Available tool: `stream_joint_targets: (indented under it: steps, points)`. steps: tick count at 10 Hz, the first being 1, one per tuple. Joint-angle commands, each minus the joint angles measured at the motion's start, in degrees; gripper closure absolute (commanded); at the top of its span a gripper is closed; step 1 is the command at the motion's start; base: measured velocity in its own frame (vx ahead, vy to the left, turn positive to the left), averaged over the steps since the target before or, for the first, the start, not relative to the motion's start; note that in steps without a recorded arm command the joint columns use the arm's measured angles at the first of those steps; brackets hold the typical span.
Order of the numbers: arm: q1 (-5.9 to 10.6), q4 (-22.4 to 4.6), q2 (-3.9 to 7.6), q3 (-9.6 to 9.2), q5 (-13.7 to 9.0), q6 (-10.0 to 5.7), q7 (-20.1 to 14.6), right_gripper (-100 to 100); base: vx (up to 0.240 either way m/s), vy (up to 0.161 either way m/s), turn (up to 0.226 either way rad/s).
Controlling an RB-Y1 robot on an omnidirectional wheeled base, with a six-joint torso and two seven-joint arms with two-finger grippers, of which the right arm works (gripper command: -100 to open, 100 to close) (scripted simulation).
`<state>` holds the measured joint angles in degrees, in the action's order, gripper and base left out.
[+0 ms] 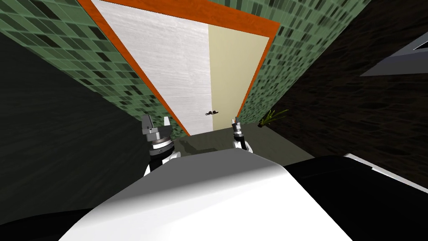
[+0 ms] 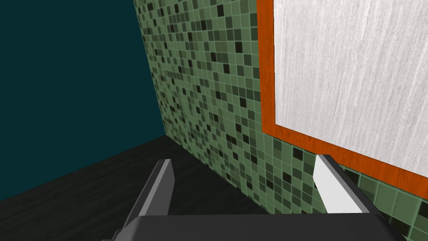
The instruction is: Pull the door open
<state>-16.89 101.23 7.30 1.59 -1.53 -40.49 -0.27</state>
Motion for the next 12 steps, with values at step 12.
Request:
stream_joint_targets:
  steps: [12]
  points:
    - [6.30,-21.08,2.34,2.68,-3.16,-2.23,-1.83,-100,0.084,0.003,0.110]
